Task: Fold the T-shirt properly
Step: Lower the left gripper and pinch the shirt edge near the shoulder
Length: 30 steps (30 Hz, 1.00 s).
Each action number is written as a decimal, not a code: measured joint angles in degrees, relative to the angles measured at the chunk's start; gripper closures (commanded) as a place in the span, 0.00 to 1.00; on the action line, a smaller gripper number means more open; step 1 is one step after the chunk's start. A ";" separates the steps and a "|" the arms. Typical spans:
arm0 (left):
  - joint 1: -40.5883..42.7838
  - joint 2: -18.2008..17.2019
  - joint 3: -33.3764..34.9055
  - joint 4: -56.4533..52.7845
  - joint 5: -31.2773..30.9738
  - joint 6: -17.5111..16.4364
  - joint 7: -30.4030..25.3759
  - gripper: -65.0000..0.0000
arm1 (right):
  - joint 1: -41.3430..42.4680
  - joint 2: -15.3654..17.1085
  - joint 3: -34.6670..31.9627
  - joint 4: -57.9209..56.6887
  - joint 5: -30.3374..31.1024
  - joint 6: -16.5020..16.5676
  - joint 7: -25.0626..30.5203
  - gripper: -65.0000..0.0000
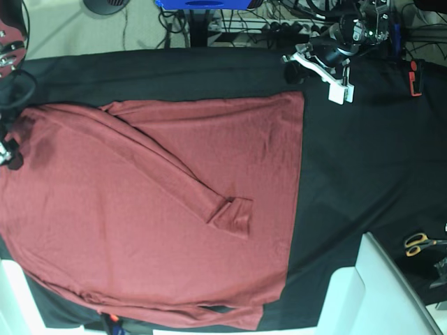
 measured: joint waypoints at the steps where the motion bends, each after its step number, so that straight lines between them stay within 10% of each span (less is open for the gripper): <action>1: 0.00 0.00 0.00 0.00 0.00 0.02 0.00 1.00 | -0.04 0.48 0.04 -0.02 -0.20 0.24 -0.66 0.21; 30: -0.50 0.15 0.02 -0.07 0.00 0.00 0.00 1.00 | -1.14 -1.03 -0.17 0.04 0.66 0.02 4.37 0.21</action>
